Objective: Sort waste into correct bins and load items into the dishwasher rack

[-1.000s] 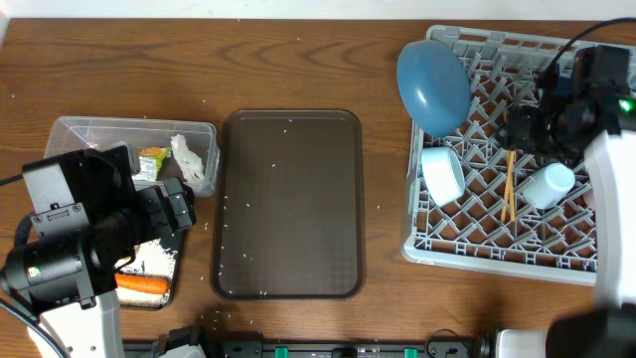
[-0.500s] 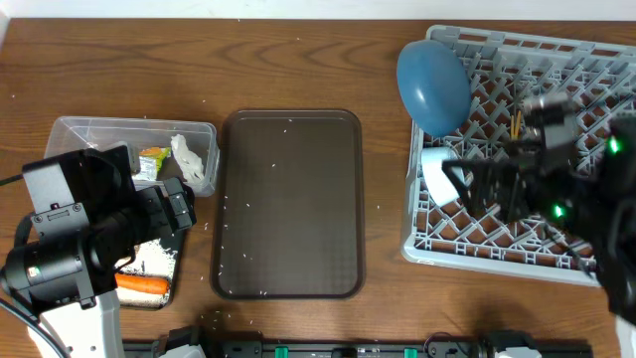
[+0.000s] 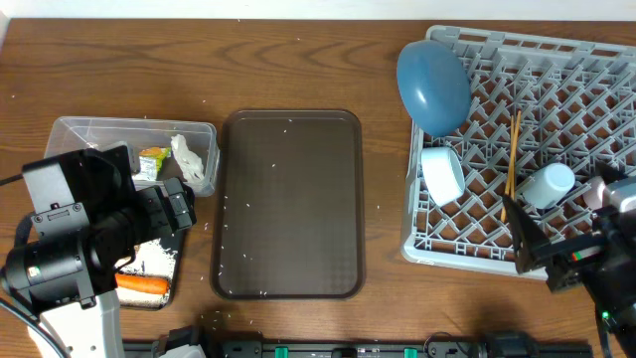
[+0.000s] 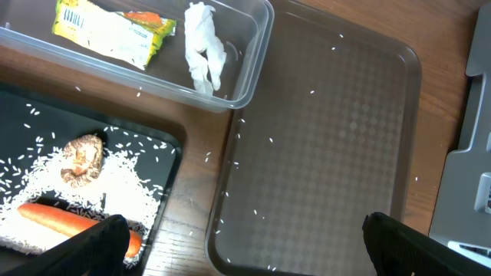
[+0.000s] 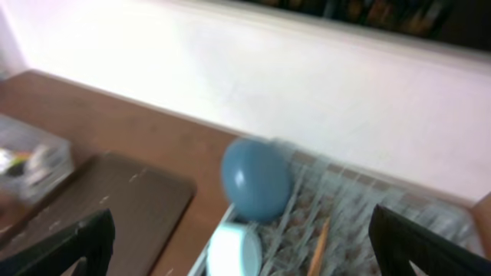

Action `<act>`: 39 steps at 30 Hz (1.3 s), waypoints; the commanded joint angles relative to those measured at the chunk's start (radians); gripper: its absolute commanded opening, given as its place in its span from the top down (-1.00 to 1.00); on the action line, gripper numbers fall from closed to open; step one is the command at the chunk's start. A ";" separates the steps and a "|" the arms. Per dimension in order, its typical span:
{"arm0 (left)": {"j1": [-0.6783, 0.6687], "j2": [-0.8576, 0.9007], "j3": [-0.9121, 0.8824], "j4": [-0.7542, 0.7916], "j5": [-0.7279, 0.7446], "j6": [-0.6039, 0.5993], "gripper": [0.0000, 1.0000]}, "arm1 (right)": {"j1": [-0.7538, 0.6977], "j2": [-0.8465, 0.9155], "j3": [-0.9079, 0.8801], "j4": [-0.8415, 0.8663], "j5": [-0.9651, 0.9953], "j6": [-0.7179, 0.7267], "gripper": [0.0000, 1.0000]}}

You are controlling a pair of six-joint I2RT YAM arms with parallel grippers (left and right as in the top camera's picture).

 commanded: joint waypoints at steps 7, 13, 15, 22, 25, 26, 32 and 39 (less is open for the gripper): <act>-0.003 0.000 0.010 -0.004 0.009 0.021 -0.95 | -0.025 -0.199 -0.623 0.402 -0.026 -0.077 -0.98; -0.003 0.000 0.010 -0.004 0.010 0.021 -0.96 | -0.025 -0.438 -0.929 0.501 -0.030 -0.077 -0.98; -0.003 0.000 0.010 -0.004 0.009 0.021 -0.96 | -0.024 -0.535 -1.005 0.505 -0.031 -0.077 -0.99; -0.003 0.000 0.010 -0.004 0.009 0.021 -0.96 | -0.024 -0.681 -1.181 0.538 -0.036 -0.075 -0.98; -0.003 0.000 0.010 -0.004 0.009 0.021 -0.96 | -0.024 -0.690 -1.249 0.588 -0.058 -0.070 -0.98; -0.003 0.000 0.010 -0.004 0.009 0.021 -0.95 | -0.023 -0.692 -1.272 0.613 -0.067 -0.070 -0.99; -0.003 0.000 0.010 -0.004 0.009 0.021 -0.96 | -0.023 -0.692 -1.395 0.781 -0.087 -0.070 -0.98; -0.003 0.000 0.010 -0.004 0.009 0.021 -0.96 | -0.024 -0.692 -1.405 0.818 -0.093 -0.070 -0.98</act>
